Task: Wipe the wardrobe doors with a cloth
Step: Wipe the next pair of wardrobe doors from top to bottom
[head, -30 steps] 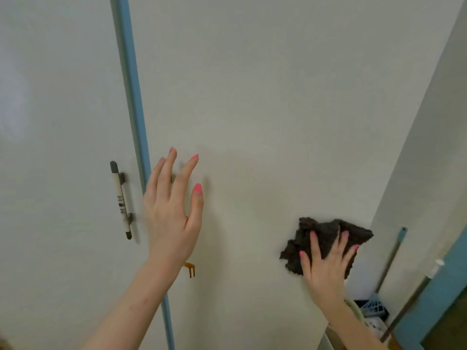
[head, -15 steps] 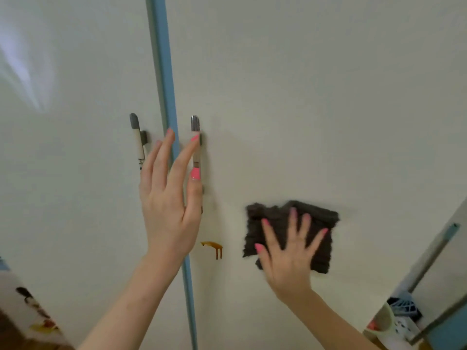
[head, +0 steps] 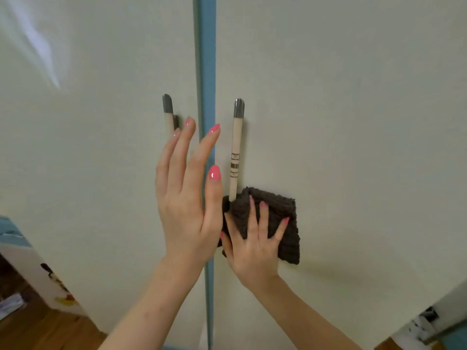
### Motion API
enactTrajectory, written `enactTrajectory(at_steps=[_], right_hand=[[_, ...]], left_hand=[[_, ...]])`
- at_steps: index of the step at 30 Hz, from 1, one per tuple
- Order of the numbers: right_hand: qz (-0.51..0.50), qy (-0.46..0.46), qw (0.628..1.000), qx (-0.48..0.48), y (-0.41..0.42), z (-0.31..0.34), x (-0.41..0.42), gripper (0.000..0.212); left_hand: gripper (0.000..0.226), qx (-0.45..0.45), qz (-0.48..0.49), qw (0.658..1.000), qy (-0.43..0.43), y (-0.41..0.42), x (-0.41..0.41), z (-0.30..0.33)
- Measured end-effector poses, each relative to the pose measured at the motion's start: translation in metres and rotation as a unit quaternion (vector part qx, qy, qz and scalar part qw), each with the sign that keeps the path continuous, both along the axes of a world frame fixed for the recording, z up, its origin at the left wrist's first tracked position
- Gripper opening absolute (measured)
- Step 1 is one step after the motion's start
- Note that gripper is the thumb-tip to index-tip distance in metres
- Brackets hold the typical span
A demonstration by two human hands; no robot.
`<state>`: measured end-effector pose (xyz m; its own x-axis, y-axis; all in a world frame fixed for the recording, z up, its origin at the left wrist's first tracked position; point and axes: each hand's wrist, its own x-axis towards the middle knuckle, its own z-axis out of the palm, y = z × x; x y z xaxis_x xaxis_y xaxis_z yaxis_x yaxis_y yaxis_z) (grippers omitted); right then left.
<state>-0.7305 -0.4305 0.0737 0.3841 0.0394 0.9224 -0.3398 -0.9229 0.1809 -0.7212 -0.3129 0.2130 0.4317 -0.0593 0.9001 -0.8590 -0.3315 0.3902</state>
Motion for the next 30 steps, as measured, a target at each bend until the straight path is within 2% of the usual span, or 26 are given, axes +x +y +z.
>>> enactTrajectory(at_steps=[3, 6, 10, 13, 16, 20, 23, 26, 30], right_hand=[[-0.009, 0.022, 1.0, -0.013, 0.004, -0.027, 0.003, 0.045], [0.017, 0.104, 0.99, -0.094, 0.002, -0.065, 0.0, 0.053], [0.026, 0.166, 0.973, -0.157, -0.014, -0.083, -0.015, 0.046], [0.03, 0.18, 0.967, -0.179, -0.044, -0.083, -0.037, 0.042], [0.004, 0.133, 0.981, -0.139, -0.082, -0.071, -0.067, 0.029], [-0.037, 0.051, 0.995, -0.08, -0.122, -0.021, -0.105, 0.026], [-0.053, -0.035, 0.998, -0.001, -0.134, 0.037, -0.111, 0.035], [-0.048, -0.088, 0.994, 0.038, -0.129, 0.083, -0.096, 0.044], [-0.042, -0.129, 0.988, 0.08, -0.111, 0.093, -0.08, 0.043]], left_hand=[[0.04, -0.011, -0.007, 1.0, -0.004, -0.001, -0.002, -0.013], [0.04, -0.01, -0.007, 1.0, -0.001, 0.0, -0.004, -0.024], [0.04, 0.012, -0.004, 1.0, 0.009, 0.002, -0.007, -0.038], [0.04, 0.019, -0.005, 0.999, 0.029, 0.005, -0.008, -0.043], [0.041, 0.021, -0.006, 0.999, 0.034, 0.005, -0.007, -0.04], [0.041, 0.028, -0.016, 0.999, 0.034, -0.001, -0.01, -0.033], [0.04, 0.02, -0.026, 0.999, 0.043, -0.005, -0.014, -0.026], [0.04, 0.022, -0.029, 0.998, 0.05, -0.007, -0.018, -0.015], [0.041, 0.018, -0.053, 0.998, 0.031, -0.005, -0.022, -0.011]])
